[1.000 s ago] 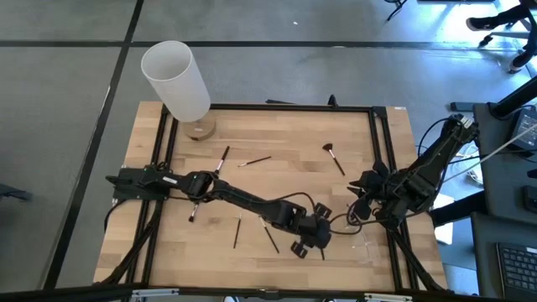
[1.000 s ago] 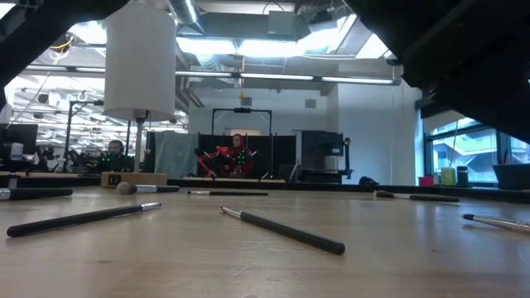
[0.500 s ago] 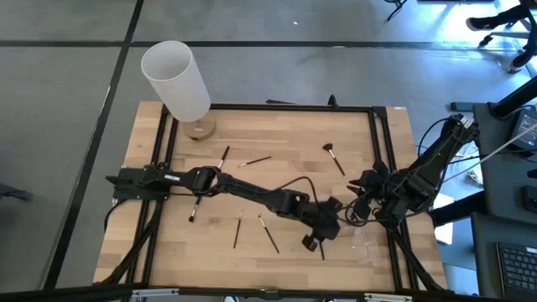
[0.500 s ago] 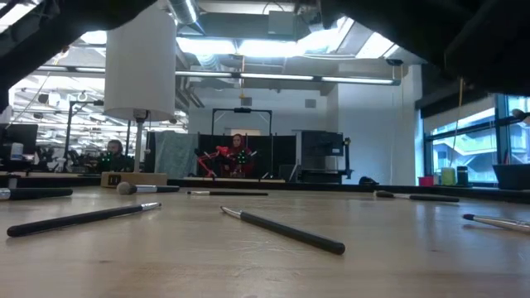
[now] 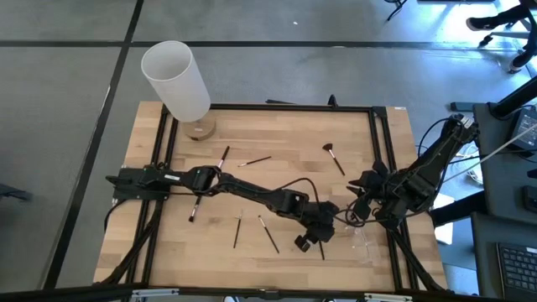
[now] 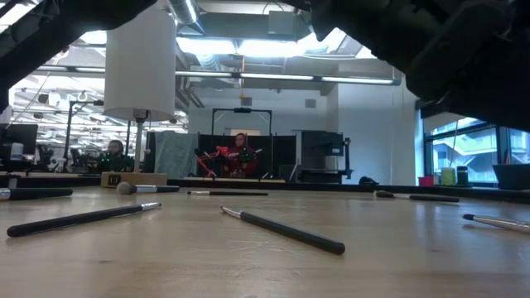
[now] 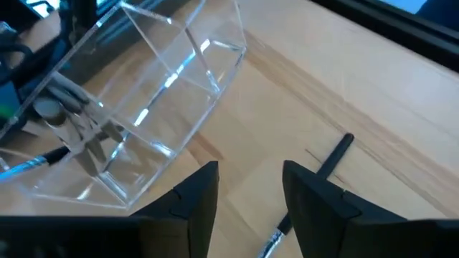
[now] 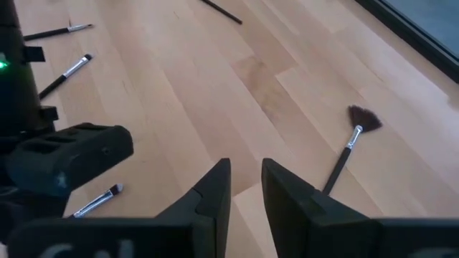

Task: Put items in baskets/containers
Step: Put the black angled eyeshadow brush into the transparent organizer

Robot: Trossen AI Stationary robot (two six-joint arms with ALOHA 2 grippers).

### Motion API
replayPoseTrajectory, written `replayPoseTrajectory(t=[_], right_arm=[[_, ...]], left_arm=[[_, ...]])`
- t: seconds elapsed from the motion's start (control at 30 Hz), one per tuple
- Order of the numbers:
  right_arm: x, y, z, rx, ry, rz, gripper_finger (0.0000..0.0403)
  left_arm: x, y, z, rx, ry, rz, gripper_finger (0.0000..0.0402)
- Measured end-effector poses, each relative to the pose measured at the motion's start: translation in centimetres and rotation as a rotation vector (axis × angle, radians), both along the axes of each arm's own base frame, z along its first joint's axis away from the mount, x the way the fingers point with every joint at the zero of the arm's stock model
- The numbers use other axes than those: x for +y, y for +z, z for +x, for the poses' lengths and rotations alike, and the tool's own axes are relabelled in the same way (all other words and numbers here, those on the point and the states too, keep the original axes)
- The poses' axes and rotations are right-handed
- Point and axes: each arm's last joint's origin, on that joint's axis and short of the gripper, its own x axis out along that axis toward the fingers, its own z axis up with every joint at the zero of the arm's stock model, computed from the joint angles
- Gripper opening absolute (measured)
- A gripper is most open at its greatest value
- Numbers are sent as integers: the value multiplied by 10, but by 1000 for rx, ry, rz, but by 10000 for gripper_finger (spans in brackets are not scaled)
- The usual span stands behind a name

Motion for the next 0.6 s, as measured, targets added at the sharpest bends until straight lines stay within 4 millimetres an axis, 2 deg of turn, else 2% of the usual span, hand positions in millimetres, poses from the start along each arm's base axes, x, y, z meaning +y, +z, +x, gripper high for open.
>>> replayPoseTrajectory(t=[0.07, 0.33, 0.6], right_arm=[[1, 0, 1, -2, 9, 1, 80], [2, 1, 2, -10, 26, 6, 80], [3, 1, 2, -3, 33, 5, 80]], left_arm=[[-1, -1, 0, 0, -4, 3, 147], [-3, -34, 1, 72, -39, 9, 137], [3, -45, -7, 209, -26, 42, 134]])
